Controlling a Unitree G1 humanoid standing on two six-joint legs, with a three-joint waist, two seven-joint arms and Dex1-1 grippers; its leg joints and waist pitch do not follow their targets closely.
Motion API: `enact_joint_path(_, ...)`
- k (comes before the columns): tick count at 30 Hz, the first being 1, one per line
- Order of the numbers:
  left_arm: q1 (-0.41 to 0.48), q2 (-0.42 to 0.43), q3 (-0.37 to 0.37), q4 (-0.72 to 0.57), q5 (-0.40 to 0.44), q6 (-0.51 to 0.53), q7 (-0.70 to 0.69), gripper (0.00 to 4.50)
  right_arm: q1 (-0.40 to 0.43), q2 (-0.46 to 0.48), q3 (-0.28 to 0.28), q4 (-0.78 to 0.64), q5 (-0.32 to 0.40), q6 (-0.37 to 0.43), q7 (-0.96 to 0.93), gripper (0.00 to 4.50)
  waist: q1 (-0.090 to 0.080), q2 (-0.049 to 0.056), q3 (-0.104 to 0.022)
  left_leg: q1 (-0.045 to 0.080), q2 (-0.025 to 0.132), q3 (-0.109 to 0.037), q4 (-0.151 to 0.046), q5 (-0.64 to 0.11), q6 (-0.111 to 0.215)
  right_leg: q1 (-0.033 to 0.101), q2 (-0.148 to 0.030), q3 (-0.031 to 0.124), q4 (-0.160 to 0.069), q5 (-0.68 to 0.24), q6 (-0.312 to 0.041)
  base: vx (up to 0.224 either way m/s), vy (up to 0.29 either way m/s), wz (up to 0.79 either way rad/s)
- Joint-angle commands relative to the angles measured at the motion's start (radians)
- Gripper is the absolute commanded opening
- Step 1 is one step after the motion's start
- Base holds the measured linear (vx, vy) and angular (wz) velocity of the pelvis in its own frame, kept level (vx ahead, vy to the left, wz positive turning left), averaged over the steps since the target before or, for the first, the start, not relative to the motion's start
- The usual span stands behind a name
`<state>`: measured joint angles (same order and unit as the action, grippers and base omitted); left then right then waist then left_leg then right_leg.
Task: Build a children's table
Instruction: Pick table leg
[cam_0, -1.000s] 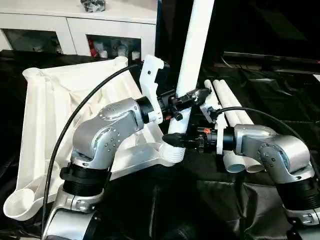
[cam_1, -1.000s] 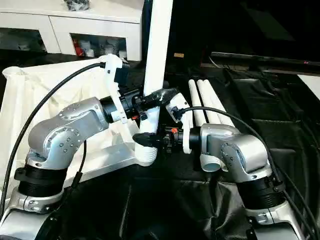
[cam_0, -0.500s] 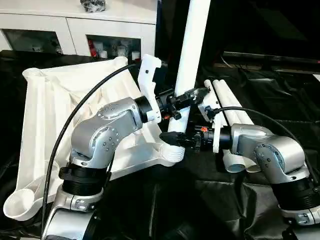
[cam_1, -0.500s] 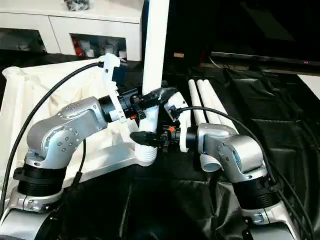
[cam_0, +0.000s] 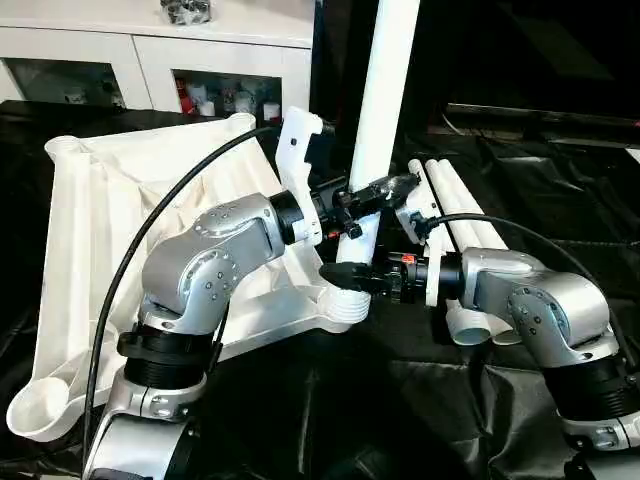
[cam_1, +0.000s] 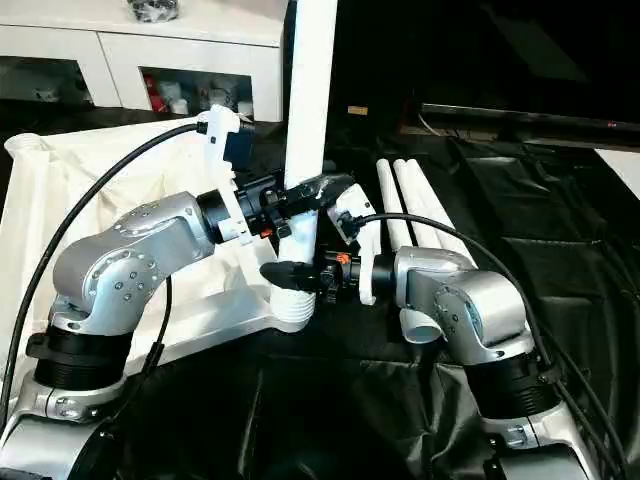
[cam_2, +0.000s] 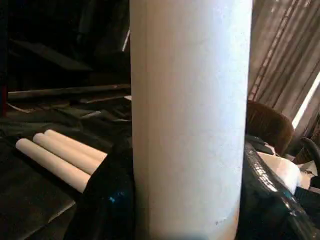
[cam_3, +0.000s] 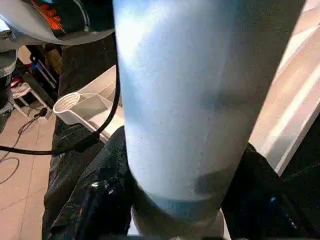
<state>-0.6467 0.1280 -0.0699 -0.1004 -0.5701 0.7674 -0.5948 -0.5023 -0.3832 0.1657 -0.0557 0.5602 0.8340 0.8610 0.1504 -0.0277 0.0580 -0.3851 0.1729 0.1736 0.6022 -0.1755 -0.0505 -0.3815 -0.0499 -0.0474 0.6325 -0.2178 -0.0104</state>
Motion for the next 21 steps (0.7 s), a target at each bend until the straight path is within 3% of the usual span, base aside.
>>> enact_joint_path(1, -0.02, -0.004, -0.023, -0.009, -0.008, 0.016, -0.004, 2.23, 0.0, 0.0, -0.019, 0.018, -0.009, -0.015, -0.012, 1.89, 0.003, 0.013, -0.075, 0.023, 0.058, -0.025, -0.063, -0.105, -0.02, 0.05, -0.095, 0.047, -0.06, 0.041, -0.213, 0.0, 0.0, 0.0)
enact_joint_path(2, -0.02, -0.008, -0.016, -0.008, -0.014, 0.016, -0.002, 2.23, -0.001, 0.003, -0.019, 0.022, -0.011, -0.019, -0.014, 1.89, 0.002, 0.013, -0.074, 0.023, 0.058, -0.025, -0.063, -0.109, -0.021, 0.05, -0.094, 0.047, -0.06, 0.036, -0.212, 0.0, 0.0, 0.0)
enact_joint_path(3, -0.02, -0.008, -0.016, -0.008, -0.014, 0.016, -0.002, 2.58, -0.001, 0.003, -0.019, 0.022, -0.011, -0.019, -0.014, 1.89, 0.002, 0.013, -0.074, 0.022, 0.058, -0.026, -0.064, -0.11, -0.022, 0.05, -0.095, 0.047, -0.06, 0.033, -0.213, 0.0, 0.0, 0.0)
enact_joint_path(7, -0.022, -0.011, -0.003, -0.007, -0.025, 0.015, -0.003, 2.78, -0.002, 0.008, -0.019, 0.029, -0.013, -0.024, -0.018, 1.89, 0.003, 0.013, -0.074, 0.023, 0.058, -0.025, -0.064, -0.115, -0.027, 0.05, -0.096, 0.047, -0.061, 0.023, -0.213, 0.0, 0.0, 0.0)
enact_joint_path(9, -0.023, -0.027, 0.037, 0.004, -0.011, -0.036, 0.033, 3.0, -0.006, 0.026, -0.021, 0.037, -0.017, -0.035, -0.031, 1.89, 0.002, 0.012, -0.075, 0.021, 0.058, -0.025, -0.063, -0.106, -0.024, 0.052, -0.097, 0.047, -0.06, 0.042, -0.216, 0.0, 0.0, 0.0)
enact_joint_path(11, -0.028, -0.039, 0.086, 0.009, -0.036, -0.063, 0.039, 3.0, -0.008, 0.045, -0.023, 0.041, -0.021, -0.046, -0.047, 1.89, 0.002, 0.011, -0.075, 0.021, 0.059, -0.026, -0.063, -0.105, -0.021, 0.052, -0.098, 0.047, -0.06, 0.041, -0.219, 0.0, 0.0, 0.0)
enact_joint_path(16, -0.038, -0.037, 0.12, 0.019, -0.033, -0.102, 0.052, 3.0, -0.01, 0.068, -0.034, 0.055, -0.026, -0.07, -0.065, 1.89, 0.001, 0.013, -0.074, 0.022, 0.058, -0.026, -0.065, -0.12, -0.024, 0.05, -0.097, 0.046, -0.062, 0.023, -0.211, 0.0, 0.0, 0.0)
enact_joint_path(17, -0.054, -0.023, 0.135, 0.037, -0.008, -0.124, 0.072, 3.0, -0.017, 0.088, -0.046, 0.078, -0.035, -0.096, -0.09, 1.89, 0.003, 0.026, -0.075, 0.024, 0.059, -0.028, -0.064, -0.124, -0.03, 0.047, -0.097, 0.047, -0.062, 0.023, -0.208, 0.0, 0.0, 0.0)
enact_joint_path(18, -0.06, -0.018, 0.142, 0.045, -0.002, -0.128, 0.079, 3.0, -0.02, 0.096, -0.05, 0.087, -0.039, -0.106, -0.101, 1.89, 0.0, 0.02, -0.074, 0.023, 0.057, -0.027, -0.066, -0.133, -0.034, 0.048, -0.095, 0.046, -0.062, 0.02, -0.205, 0.0, 0.0, 0.0)
enact_joint_path(21, -0.066, 0.021, 0.139, 0.063, 0.041, -0.146, 0.082, 3.0, -0.024, 0.115, -0.075, 0.113, -0.064, -0.147, -0.15, 1.89, 0.003, 0.024, -0.075, 0.023, 0.056, -0.028, -0.066, -0.12, -0.037, 0.047, -0.096, 0.046, -0.061, 0.021, -0.198, 0.0, 0.0, 0.0)
